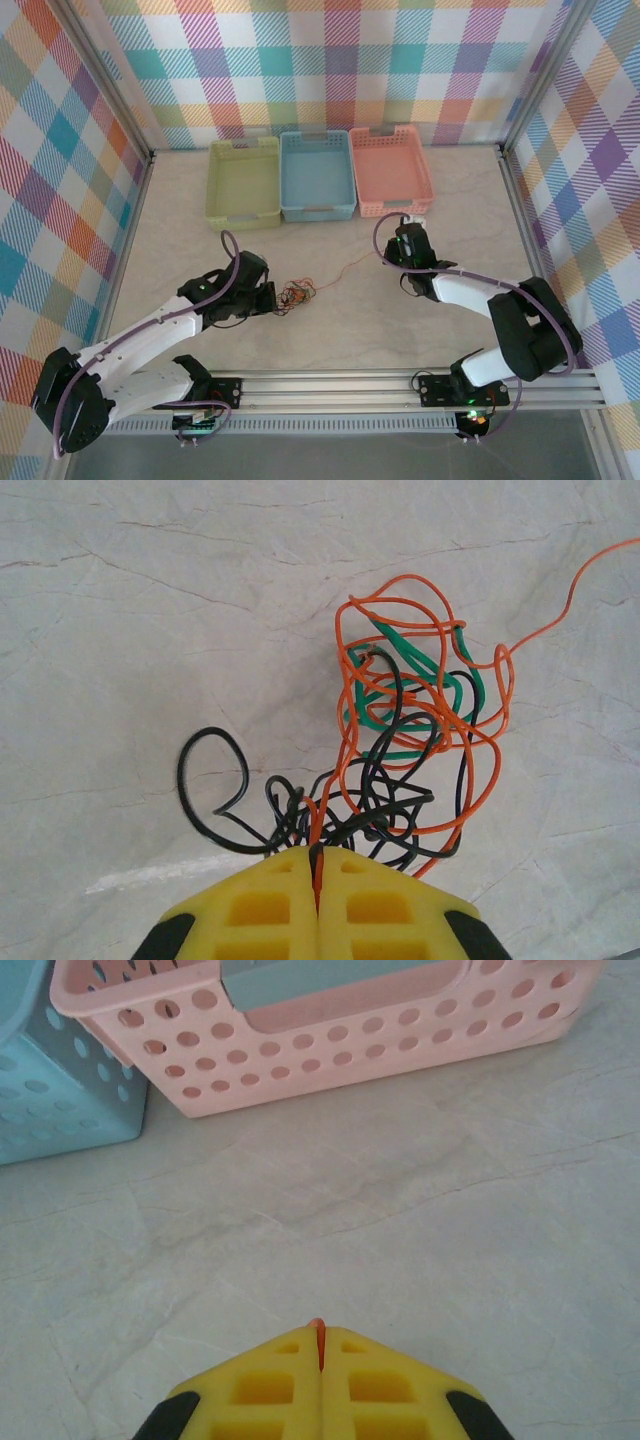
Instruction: Untangle the cables
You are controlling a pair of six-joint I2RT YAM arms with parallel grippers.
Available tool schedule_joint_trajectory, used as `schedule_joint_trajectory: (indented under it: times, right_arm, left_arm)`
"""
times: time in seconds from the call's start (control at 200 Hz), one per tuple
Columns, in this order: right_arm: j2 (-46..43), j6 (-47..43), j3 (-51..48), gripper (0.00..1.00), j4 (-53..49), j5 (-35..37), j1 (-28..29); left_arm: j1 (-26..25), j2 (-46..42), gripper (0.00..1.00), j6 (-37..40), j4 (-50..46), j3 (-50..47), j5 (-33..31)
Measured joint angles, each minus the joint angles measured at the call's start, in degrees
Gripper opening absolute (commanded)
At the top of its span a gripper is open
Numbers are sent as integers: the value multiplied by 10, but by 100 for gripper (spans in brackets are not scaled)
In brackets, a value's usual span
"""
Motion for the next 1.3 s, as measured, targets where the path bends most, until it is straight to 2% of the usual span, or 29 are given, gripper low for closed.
schedule_joint_trajectory:
  times: [0.22, 0.59, 0.91, 1.3]
  right_arm:
    - [-24, 1, -9, 0, 0, 14, -9]
    - [-102, -1, -32, 0, 0, 24, -56]
    - [-122, 7, -35, 0, -1, 11, -124]
    - [-116, 51, -37, 0, -1, -24, -219]
  left_arm:
    - [0, 2, 0, 0, 6, -10, 9]
    - [5, -18, 0, 1, -12, -12, -3]
    - [12, -55, 0, 3, -40, -17, -18]
    - [13, -56, 0, 2, -44, -20, -34]
